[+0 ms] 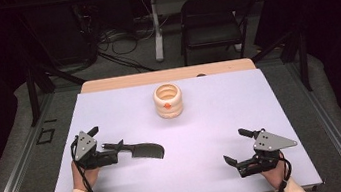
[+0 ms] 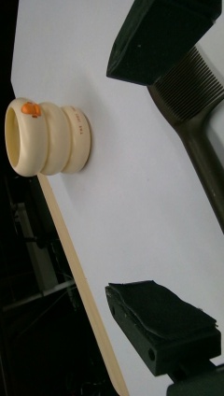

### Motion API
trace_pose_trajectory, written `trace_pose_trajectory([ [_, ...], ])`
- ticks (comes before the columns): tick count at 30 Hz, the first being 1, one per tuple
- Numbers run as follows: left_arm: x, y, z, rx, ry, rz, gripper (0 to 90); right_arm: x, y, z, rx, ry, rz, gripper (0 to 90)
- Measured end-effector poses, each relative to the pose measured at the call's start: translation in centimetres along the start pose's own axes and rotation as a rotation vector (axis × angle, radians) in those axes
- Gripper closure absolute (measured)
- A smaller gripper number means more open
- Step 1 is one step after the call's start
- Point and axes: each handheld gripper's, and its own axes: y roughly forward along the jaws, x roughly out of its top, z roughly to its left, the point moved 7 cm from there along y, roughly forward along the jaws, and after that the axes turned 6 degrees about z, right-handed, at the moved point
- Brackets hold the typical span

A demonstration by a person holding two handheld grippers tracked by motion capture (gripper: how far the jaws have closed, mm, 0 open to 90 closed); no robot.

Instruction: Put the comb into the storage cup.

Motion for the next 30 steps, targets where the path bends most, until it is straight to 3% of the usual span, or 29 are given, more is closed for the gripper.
trace_pose_trajectory([
  [8,-0.2,1.0,1.0,0.021,-0.023,0.043,2.8,0.0,0.0,-0.1,-0.003,0.002,0.002,0.0],
  [11,-0.4,1.4,1.1,0.027,-0.019,0.070,9.5,-0.1,0.0,-0.1,-0.004,0.003,0.003,0.0],
  [16,-1.0,1.8,1.6,0.062,-0.019,0.130,33.1,-0.1,-0.1,0.0,-0.003,0.004,0.004,0.0],
  [18,-1.6,2.1,2.0,0.060,-0.034,0.175,45.9,-0.1,-0.1,0.0,-0.005,0.003,0.005,0.0],
  [21,-1.9,2.1,2.2,0.052,-0.050,0.190,61.0,-0.1,-0.1,0.0,-0.005,0.002,0.005,0.0],
  [24,-2.3,2.1,2.6,0.039,-0.067,0.201,71.7,-0.1,-0.1,0.0,-0.005,0.002,0.005,0.0],
  [30,-3.3,2.3,3.6,0.061,-0.105,0.252,89.4,-0.1,-0.1,0.0,-0.004,0.001,0.007,0.0],
])
